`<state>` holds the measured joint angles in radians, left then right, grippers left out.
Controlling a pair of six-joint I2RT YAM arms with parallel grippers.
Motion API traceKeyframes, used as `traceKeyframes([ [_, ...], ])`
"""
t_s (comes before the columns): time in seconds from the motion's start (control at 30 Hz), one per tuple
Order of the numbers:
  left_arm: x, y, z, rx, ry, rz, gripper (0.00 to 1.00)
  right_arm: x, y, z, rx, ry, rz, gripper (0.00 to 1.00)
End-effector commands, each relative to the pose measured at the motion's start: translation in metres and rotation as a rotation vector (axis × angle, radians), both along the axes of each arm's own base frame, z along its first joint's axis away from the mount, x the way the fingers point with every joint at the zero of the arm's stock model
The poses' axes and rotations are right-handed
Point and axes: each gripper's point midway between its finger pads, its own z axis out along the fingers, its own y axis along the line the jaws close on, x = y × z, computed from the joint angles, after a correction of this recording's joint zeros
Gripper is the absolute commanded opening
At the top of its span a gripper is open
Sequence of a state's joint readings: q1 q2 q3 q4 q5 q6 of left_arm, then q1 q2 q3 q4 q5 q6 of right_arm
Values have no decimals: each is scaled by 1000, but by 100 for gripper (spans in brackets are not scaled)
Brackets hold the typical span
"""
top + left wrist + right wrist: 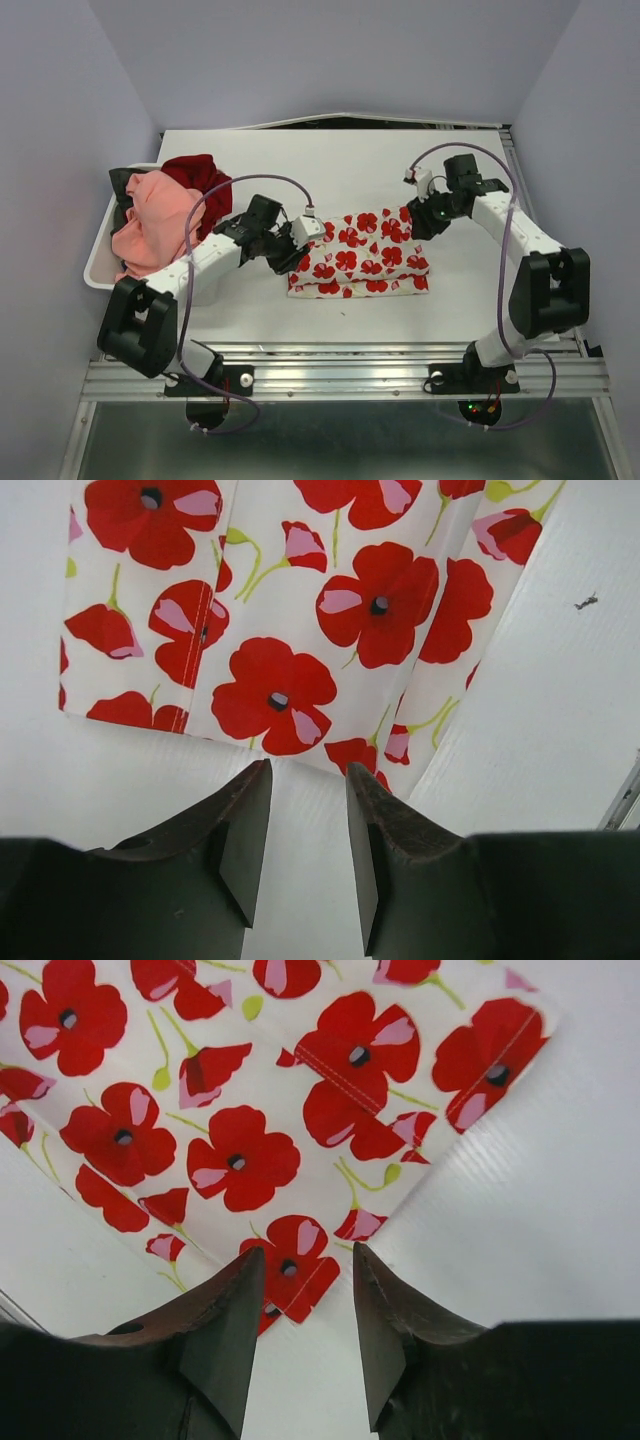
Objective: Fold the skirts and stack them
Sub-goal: Fold the skirt
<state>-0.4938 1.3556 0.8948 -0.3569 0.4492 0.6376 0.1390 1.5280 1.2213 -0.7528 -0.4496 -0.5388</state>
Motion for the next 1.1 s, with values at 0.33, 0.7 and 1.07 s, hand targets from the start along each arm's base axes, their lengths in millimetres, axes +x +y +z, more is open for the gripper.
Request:
traceKeyframes([
  [0.33, -4, -31, -40, 88, 25, -121, 47, -44, 19, -68, 7, 247, 47, 44],
  [0.7, -24, -22, -64, 195, -17, -168, 0, -80, 20, -90, -34, 329, 108, 18],
  [1.07, -50, -22, -53, 194, -189, -179, 0, -99, 23, -72, -33, 280, 148, 5],
])
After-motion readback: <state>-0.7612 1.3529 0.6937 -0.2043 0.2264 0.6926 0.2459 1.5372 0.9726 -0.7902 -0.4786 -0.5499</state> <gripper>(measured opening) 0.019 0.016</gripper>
